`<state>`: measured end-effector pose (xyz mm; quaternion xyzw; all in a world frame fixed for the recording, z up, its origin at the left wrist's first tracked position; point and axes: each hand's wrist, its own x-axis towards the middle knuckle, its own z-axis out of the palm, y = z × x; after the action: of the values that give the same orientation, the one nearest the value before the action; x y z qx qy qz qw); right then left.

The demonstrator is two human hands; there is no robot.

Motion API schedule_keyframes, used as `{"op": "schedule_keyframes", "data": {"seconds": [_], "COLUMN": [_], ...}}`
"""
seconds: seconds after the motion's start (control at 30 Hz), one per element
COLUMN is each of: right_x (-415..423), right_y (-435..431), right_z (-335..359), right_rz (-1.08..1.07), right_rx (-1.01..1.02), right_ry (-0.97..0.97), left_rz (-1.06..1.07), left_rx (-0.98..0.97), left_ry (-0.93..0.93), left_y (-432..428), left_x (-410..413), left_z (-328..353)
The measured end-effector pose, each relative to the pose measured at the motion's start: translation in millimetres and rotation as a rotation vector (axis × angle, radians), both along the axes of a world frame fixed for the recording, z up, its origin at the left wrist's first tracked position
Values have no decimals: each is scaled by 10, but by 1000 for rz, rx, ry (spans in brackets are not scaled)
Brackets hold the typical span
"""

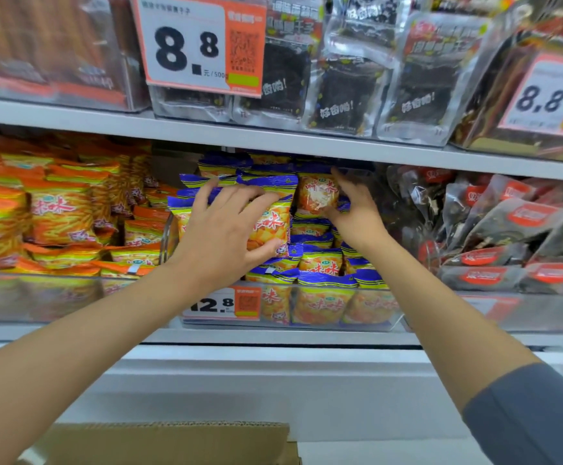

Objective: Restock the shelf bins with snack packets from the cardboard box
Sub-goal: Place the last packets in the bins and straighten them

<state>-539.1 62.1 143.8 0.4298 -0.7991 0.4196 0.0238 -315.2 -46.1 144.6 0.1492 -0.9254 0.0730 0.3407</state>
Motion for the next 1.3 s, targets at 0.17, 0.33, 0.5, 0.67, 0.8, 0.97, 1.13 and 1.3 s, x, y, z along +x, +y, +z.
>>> {"op": "schedule_keyframes", "data": {"seconds": [0.17, 0.33, 0.5, 0.67, 0.8, 0.97, 1.13, 1.3], "right_x": [355, 947, 1230, 1113, 1139, 1118, 1151, 1110], "right_y": [173, 318, 214, 60, 88, 125, 139, 165], "right_z": [87, 116, 24, 143, 34, -11, -17, 21], "right_rz": [8, 48, 124, 83, 95, 33, 90, 97], "right_rx": [-5, -111, -70, -28, -14, -128, -85, -31], "right_ry": [94, -175, -351, -194, -241, -145, -236, -242], "left_rz": [45, 89, 157, 103, 92, 84, 94, 101], "left_rx": [38, 81, 205, 232, 186, 123, 151, 122], "left_ry": [25, 60, -44, -96, -107, -71, -36, -18], "left_y": [24, 92, 39, -105, -122, -128, -146, -177], "left_x": [130, 297, 414, 438, 442, 469, 416, 403], "left_z": [51, 51, 46, 31, -3, -33, 37, 17]}}
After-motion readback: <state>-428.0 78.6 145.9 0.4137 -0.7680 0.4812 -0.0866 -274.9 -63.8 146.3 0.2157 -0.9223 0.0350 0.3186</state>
